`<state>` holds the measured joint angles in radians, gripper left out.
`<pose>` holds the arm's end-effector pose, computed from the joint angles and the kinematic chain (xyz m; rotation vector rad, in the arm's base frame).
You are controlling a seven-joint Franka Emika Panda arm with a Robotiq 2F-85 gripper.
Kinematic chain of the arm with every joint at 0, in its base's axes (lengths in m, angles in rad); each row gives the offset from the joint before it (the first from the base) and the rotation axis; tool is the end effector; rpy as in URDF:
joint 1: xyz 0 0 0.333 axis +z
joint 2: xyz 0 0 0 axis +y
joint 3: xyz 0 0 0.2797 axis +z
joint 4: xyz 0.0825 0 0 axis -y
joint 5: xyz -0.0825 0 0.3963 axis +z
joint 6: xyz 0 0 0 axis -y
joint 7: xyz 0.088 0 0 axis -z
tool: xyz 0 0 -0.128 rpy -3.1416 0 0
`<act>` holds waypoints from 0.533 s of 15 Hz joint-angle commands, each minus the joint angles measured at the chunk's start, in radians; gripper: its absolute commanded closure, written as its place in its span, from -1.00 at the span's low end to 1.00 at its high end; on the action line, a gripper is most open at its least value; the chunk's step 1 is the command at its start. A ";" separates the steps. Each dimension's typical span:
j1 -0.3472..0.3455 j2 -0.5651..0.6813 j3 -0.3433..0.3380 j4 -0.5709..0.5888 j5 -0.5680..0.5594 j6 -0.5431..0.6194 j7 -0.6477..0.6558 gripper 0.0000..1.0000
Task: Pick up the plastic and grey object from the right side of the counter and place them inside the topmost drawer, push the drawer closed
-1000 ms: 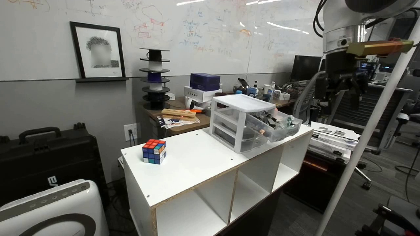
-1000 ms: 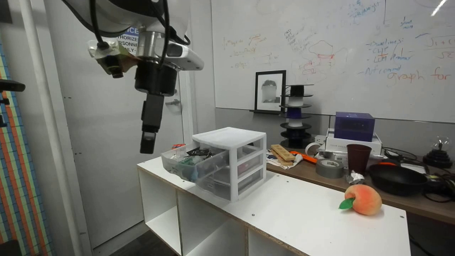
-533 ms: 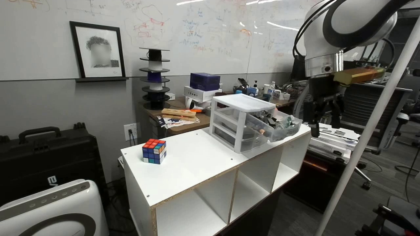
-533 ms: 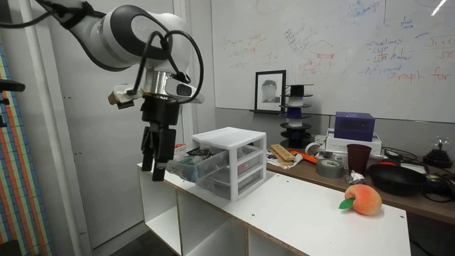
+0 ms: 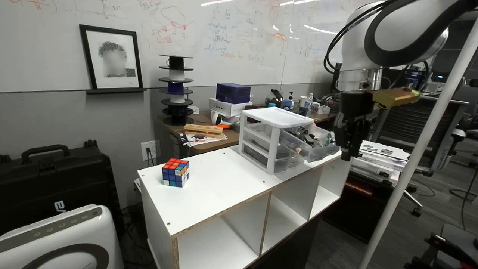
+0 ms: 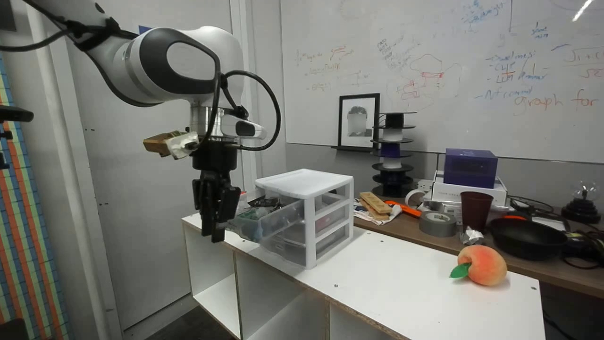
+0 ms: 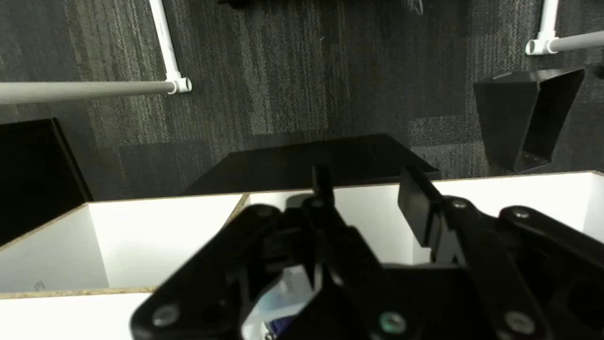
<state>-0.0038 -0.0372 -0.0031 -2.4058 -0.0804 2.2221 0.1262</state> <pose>0.4763 -0.0072 0.2501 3.0626 -0.1220 -0.2189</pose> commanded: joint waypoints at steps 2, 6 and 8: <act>0.013 -0.054 0.008 -0.066 0.063 0.144 -0.087 0.81; 0.021 -0.056 0.013 -0.099 0.082 0.292 -0.120 0.84; 0.022 -0.055 0.015 -0.120 0.067 0.368 -0.124 0.80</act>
<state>0.0127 -0.0598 0.0046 -2.4777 -0.0185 2.4691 0.0311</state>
